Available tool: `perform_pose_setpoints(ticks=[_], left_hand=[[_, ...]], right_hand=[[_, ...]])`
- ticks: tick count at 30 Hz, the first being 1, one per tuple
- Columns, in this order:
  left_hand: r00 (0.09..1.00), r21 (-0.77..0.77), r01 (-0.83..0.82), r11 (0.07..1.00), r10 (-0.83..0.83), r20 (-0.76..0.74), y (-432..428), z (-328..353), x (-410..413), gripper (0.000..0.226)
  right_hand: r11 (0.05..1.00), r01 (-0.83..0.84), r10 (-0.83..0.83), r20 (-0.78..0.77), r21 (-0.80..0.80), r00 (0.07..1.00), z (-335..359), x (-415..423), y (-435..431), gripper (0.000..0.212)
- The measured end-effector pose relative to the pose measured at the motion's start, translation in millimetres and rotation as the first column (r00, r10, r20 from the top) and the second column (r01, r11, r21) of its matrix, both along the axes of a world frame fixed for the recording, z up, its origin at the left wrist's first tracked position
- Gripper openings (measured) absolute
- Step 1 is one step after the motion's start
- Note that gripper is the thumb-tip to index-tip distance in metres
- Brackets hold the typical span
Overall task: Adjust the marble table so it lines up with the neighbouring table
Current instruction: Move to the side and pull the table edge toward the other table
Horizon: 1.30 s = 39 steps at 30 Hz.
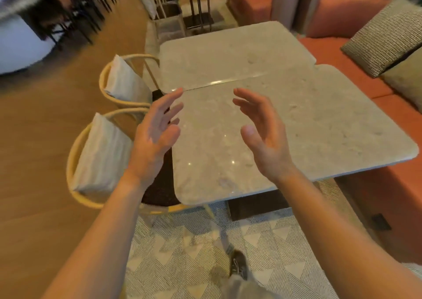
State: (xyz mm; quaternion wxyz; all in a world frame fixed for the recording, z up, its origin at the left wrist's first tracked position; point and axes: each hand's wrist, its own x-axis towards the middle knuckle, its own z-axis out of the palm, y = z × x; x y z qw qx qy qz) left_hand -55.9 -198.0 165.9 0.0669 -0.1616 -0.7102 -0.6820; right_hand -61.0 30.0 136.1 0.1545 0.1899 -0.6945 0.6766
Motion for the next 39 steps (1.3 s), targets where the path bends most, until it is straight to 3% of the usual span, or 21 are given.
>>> perform_pose_setpoints(ticks=[5,14,19,24,31,39], left_hand=[[1.0,-0.086,-0.004,0.996,0.006,0.023,-60,22,-45,0.077],[0.998,-0.097,0.069,0.993,-0.067,0.022,-181,21,-103,0.096],[0.972,-0.081,0.227,0.97,-0.231,-0.039,-254,13,-144,0.071],[0.926,-0.059,0.373,0.926,-0.375,-0.036,-298,15,-181,0.083],[0.856,-0.098,0.494,0.864,-0.503,-0.116,-303,13,-254,0.071],[0.791,-0.165,0.592,0.789,-0.608,-0.068,-313,8,-322,0.073]], right_hand=[[0.999,-0.004,0.004,-0.007,-0.032,1.0,14,-55,-65,0.092],[1.0,0.025,-0.026,-0.053,-0.013,0.998,25,-115,-194,0.093],[0.986,0.169,-0.169,-0.091,-0.013,0.981,14,-119,-264,0.091],[0.937,0.348,-0.348,-0.072,-0.024,0.935,10,-104,-325,0.09],[0.794,0.598,-0.605,-0.059,-0.108,0.794,-8,-123,-345,0.083],[0.721,0.671,-0.684,-0.022,-0.17,0.729,-8,-193,-380,0.089]])
